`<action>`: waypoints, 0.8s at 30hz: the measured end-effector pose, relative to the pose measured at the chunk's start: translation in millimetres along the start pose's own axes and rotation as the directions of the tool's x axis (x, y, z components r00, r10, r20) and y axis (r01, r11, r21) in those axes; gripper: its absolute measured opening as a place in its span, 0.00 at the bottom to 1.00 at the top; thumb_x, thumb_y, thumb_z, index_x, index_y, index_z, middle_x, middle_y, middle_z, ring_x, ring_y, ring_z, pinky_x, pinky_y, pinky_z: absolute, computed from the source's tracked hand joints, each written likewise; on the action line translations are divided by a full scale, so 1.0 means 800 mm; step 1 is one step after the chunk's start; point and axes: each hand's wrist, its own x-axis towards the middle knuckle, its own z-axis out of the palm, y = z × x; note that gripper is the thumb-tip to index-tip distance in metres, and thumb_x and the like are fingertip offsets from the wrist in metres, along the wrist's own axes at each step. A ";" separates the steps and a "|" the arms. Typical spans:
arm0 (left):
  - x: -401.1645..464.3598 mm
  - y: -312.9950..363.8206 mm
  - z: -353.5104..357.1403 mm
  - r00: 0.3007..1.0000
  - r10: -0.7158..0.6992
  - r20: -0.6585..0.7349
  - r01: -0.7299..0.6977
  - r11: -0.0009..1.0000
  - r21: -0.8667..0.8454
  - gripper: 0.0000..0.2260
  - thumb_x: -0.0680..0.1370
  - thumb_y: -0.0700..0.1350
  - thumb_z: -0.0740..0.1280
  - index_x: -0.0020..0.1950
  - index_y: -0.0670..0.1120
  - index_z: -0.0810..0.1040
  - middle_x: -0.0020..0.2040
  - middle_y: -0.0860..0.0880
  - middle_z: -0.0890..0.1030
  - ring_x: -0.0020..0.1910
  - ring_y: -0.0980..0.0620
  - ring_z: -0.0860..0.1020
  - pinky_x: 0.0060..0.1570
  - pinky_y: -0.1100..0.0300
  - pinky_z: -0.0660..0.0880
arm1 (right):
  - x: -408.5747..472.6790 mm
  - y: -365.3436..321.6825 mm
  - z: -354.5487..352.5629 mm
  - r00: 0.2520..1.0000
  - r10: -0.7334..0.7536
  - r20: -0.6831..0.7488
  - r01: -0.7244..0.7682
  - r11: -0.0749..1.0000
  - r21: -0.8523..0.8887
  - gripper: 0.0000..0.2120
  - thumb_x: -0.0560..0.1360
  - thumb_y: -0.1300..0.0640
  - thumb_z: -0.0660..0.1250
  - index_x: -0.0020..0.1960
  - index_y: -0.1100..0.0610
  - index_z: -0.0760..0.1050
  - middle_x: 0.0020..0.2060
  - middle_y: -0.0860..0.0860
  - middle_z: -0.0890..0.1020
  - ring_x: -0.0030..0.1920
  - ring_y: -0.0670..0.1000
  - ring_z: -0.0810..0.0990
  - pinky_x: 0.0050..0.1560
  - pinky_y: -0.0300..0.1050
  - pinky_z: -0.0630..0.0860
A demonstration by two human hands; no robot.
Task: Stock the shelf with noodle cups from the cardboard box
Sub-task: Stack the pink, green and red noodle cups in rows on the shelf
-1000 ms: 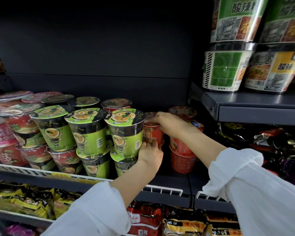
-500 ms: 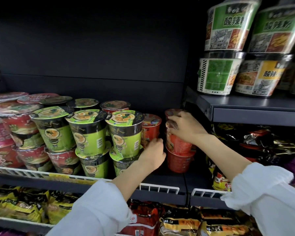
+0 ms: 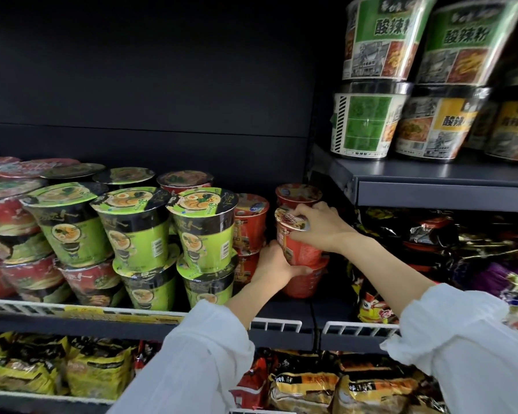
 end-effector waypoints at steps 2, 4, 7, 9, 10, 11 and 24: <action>-0.012 -0.002 0.003 0.999 0.000 -0.052 0.001 1.000 0.019 0.38 0.58 0.59 0.79 0.62 0.43 0.72 0.56 0.45 0.78 0.59 0.47 0.76 0.58 0.52 0.75 | -0.005 -0.002 0.002 1.000 -0.017 -0.004 0.017 0.999 0.045 0.24 0.72 0.44 0.67 0.66 0.47 0.68 0.68 0.56 0.63 0.68 0.58 0.61 0.66 0.48 0.63; -0.028 -0.004 0.004 0.996 0.008 -0.084 -0.005 0.999 0.043 0.37 0.59 0.61 0.77 0.61 0.43 0.73 0.54 0.46 0.79 0.57 0.47 0.77 0.57 0.52 0.76 | -0.011 -0.007 0.004 1.000 -0.026 -0.013 0.027 0.995 0.099 0.24 0.70 0.39 0.68 0.62 0.47 0.70 0.65 0.55 0.65 0.67 0.57 0.62 0.66 0.49 0.65; -0.053 -0.006 -0.004 0.992 0.014 -0.124 -0.007 0.998 0.055 0.38 0.60 0.60 0.77 0.62 0.41 0.73 0.55 0.44 0.79 0.58 0.46 0.76 0.58 0.52 0.75 | -0.024 -0.017 0.009 0.999 -0.047 -0.026 0.050 0.989 0.137 0.23 0.69 0.38 0.69 0.59 0.47 0.71 0.64 0.55 0.66 0.66 0.57 0.63 0.64 0.50 0.66; -0.063 -0.011 -0.012 0.988 -0.022 -0.150 0.034 0.996 0.079 0.38 0.61 0.59 0.78 0.62 0.39 0.72 0.57 0.42 0.77 0.59 0.45 0.74 0.59 0.52 0.73 | -0.031 -0.025 0.010 0.996 -0.085 -0.019 0.087 0.986 0.143 0.23 0.69 0.39 0.70 0.59 0.47 0.71 0.63 0.55 0.67 0.65 0.57 0.64 0.65 0.51 0.67; -0.067 -0.014 -0.016 0.986 -0.047 -0.158 0.063 0.993 0.097 0.38 0.61 0.59 0.77 0.62 0.39 0.71 0.57 0.42 0.76 0.60 0.45 0.73 0.59 0.53 0.72 | -0.035 -0.029 0.011 0.995 -0.100 -0.010 0.101 0.983 0.155 0.22 0.69 0.40 0.70 0.59 0.48 0.71 0.62 0.55 0.67 0.64 0.57 0.65 0.65 0.53 0.68; -0.072 -0.015 -0.020 0.984 -0.066 -0.167 0.087 0.989 0.118 0.38 0.62 0.60 0.77 0.62 0.39 0.71 0.57 0.42 0.76 0.60 0.44 0.72 0.59 0.53 0.72 | -0.037 -0.034 0.012 0.993 -0.114 0.003 0.112 0.979 0.169 0.22 0.69 0.41 0.70 0.58 0.48 0.72 0.62 0.55 0.67 0.64 0.57 0.66 0.65 0.53 0.69; -0.113 -0.025 -0.049 0.996 0.082 0.038 -0.090 0.870 0.485 0.16 0.78 0.44 0.66 0.62 0.36 0.73 0.61 0.42 0.69 0.56 0.43 0.76 0.57 0.55 0.71 | -0.060 -0.024 -0.008 0.984 -0.126 0.127 0.102 0.978 0.180 0.19 0.70 0.44 0.71 0.58 0.47 0.71 0.65 0.55 0.66 0.60 0.53 0.70 0.59 0.45 0.69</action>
